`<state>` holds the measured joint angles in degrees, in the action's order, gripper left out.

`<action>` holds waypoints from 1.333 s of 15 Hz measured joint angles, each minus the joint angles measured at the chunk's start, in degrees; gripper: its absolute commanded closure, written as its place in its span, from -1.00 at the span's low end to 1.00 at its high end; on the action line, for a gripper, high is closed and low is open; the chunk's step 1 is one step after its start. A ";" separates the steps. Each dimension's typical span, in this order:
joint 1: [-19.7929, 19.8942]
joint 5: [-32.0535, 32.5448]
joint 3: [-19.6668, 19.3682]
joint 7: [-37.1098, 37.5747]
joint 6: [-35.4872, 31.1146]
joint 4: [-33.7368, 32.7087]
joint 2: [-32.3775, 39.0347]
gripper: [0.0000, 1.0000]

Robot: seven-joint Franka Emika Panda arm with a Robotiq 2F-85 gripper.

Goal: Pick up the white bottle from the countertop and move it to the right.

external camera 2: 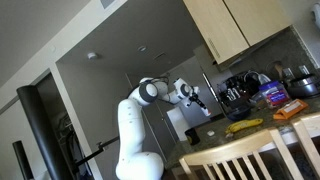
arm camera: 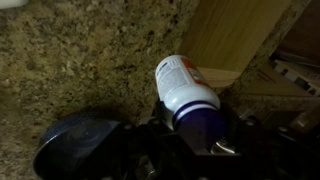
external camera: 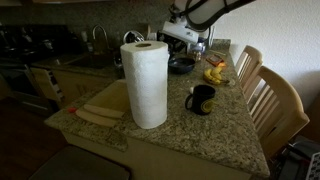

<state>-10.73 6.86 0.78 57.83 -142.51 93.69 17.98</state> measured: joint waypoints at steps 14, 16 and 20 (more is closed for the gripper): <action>-2.39 21.98 -9.87 27.00 2.80 -2.67 1.06 0.41; -1.98 22.05 -10.49 28.79 3.91 -2.23 1.06 0.41; -0.66 21.37 -10.42 29.32 4.13 -1.19 1.07 0.41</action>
<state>-11.40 28.23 -9.64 87.15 -138.39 92.50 19.05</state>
